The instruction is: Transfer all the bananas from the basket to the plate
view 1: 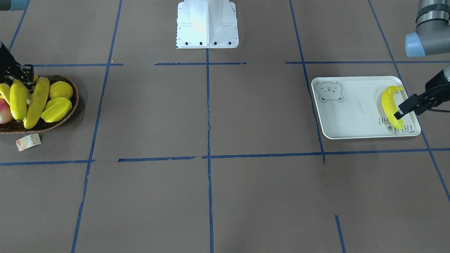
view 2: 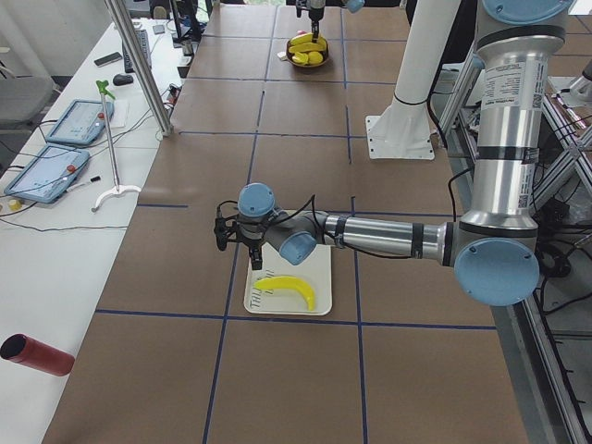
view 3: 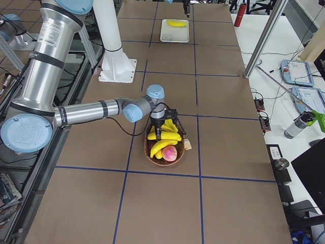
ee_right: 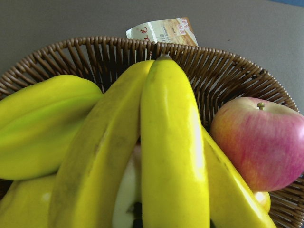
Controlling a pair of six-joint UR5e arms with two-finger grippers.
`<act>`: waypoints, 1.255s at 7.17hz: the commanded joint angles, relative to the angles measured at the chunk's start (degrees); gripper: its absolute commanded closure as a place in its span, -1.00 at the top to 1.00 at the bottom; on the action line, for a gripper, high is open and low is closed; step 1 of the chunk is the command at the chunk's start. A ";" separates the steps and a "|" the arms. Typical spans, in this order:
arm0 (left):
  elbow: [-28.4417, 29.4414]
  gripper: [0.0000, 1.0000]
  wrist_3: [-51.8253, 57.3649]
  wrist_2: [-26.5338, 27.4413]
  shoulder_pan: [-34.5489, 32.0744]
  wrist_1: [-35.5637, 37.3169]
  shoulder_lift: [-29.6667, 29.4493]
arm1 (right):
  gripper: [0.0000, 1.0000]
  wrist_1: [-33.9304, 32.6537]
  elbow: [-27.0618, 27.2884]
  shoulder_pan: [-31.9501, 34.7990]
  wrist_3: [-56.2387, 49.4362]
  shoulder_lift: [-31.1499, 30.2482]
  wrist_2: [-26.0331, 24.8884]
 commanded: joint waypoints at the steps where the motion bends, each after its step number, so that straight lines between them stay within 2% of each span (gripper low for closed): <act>1: 0.05 0.99 0.00 -0.03 0.00 0.00 -0.01 | -0.99 -0.27 3.71 0.69 -0.09 -1.76 0.82; 3: -0.04 0.99 -0.09 -0.03 0.00 0.00 -0.01 | -0.99 -9.36 10.55 3.49 -1.14 -1.43 1.09; 4: -0.13 0.99 -0.18 -0.03 0.00 0.00 -0.01 | -0.99 -12.98 13.20 7.42 -6.28 -0.56 1.53; 5: -0.22 0.99 -0.52 -0.03 0.00 0.00 -0.01 | -0.99 -16.58 14.01 9.99 -8.77 2.32 5.01; 7: -0.83 0.99 -1.14 -0.12 0.09 -0.09 -0.45 | -0.98 -20.55 11.14 9.75 -8.01 13.19 7.58; 9: -0.92 1.00 -3.67 -0.47 0.70 -0.70 -3.77 | -0.96 -20.67 4.65 8.61 -4.61 24.62 14.51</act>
